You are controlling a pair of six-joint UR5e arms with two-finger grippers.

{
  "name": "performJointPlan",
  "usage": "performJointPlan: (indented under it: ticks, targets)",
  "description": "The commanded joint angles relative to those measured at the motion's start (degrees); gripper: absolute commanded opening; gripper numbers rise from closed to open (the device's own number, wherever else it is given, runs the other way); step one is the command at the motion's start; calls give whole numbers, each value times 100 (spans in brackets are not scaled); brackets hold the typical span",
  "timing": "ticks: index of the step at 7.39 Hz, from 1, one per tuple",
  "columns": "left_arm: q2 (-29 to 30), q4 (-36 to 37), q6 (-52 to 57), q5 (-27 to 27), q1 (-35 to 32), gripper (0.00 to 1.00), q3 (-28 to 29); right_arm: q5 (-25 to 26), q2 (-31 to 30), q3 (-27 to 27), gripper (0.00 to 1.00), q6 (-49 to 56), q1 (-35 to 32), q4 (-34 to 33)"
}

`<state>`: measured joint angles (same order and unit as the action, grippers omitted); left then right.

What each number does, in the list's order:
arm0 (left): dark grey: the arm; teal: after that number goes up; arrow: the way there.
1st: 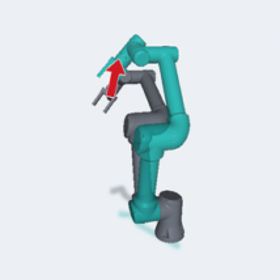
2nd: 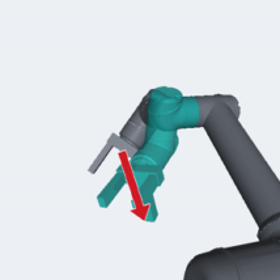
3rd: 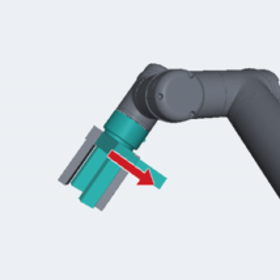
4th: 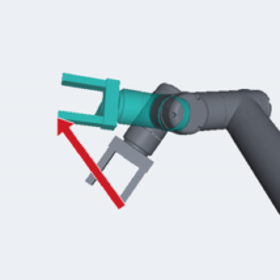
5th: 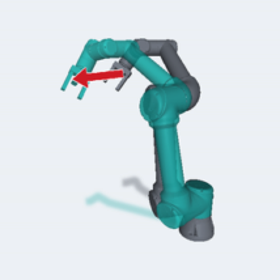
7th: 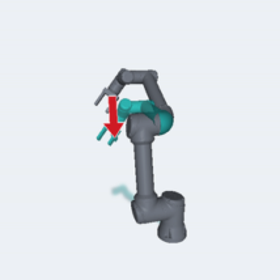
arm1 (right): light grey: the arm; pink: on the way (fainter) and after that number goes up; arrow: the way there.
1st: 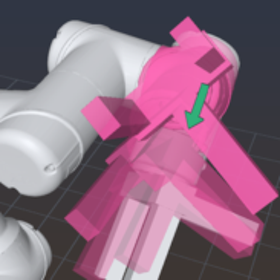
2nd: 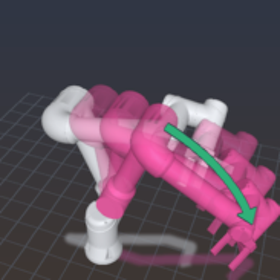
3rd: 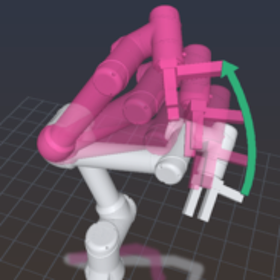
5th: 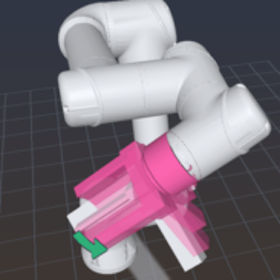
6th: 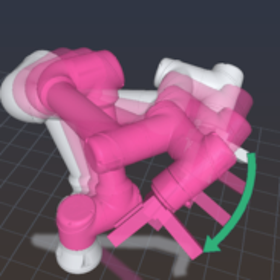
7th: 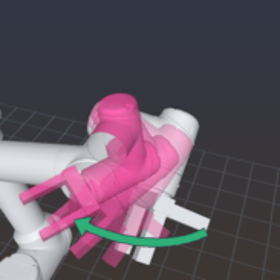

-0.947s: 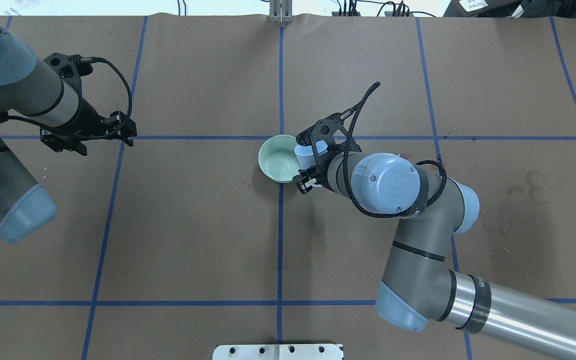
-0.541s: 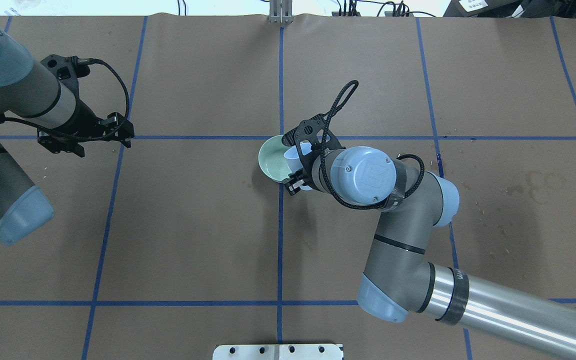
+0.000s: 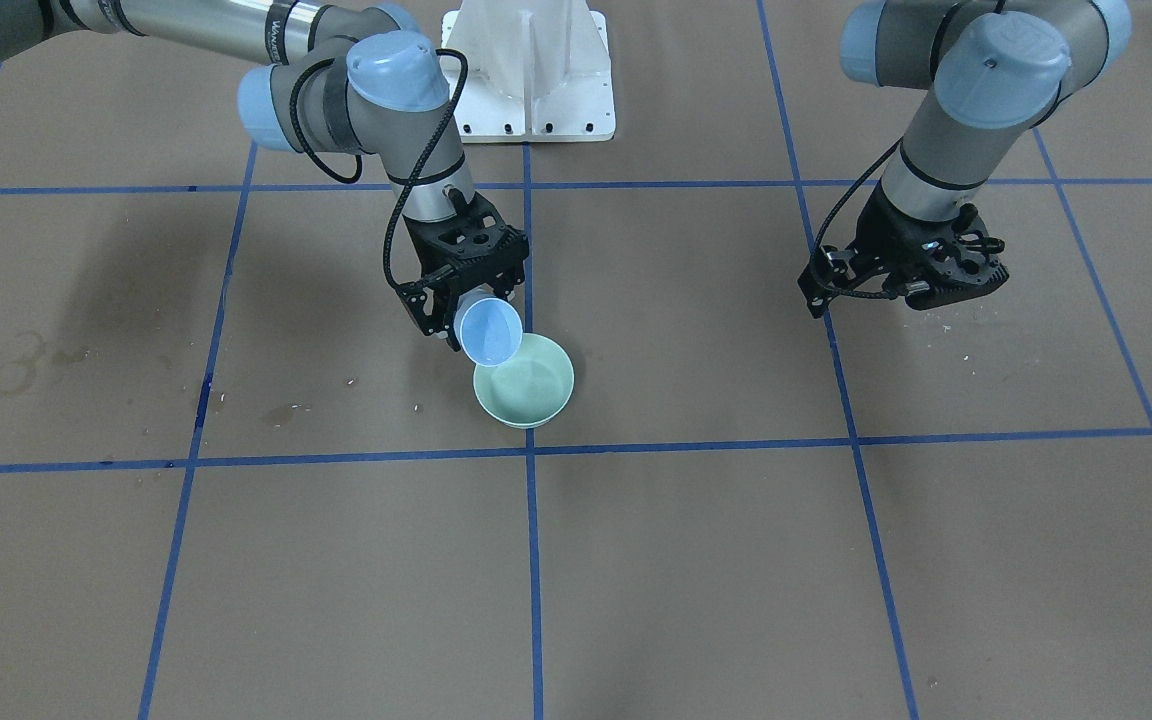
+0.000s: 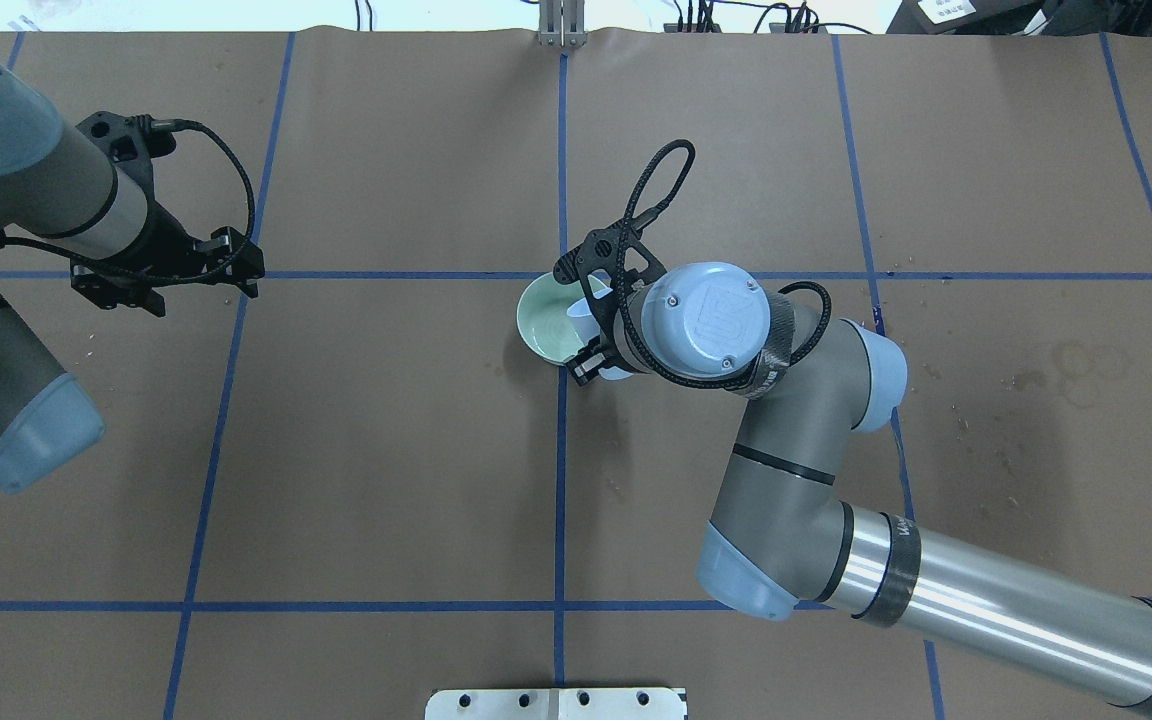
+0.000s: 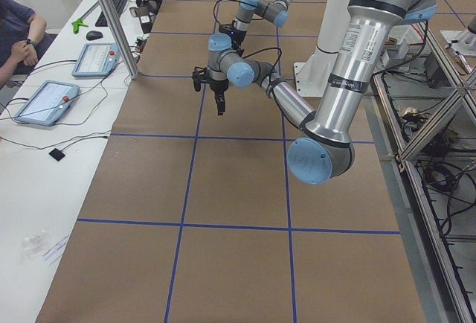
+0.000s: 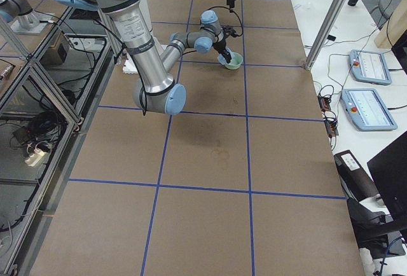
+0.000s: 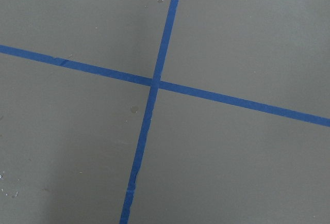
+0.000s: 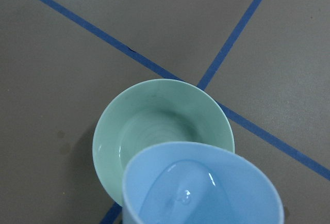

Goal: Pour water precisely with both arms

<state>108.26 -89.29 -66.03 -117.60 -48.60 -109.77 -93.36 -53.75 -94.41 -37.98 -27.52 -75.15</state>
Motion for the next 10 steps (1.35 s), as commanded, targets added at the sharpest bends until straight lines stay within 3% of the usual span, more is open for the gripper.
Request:
performJointPlan:
  ticks: [1, 3, 10]
  targets:
    - [-41, -1, 2, 9, 0, 100, 0, -156, 66, 72, 0, 202, -43, -69]
    - [-76, -1, -6, 0, 0, 100, -9, -305, 365, 72, 0, 238, -87, -657]
    - [-86, -10, -15, 0, 9, 100, -9, -428, 401, 160, 0, 695, -78, -1379]
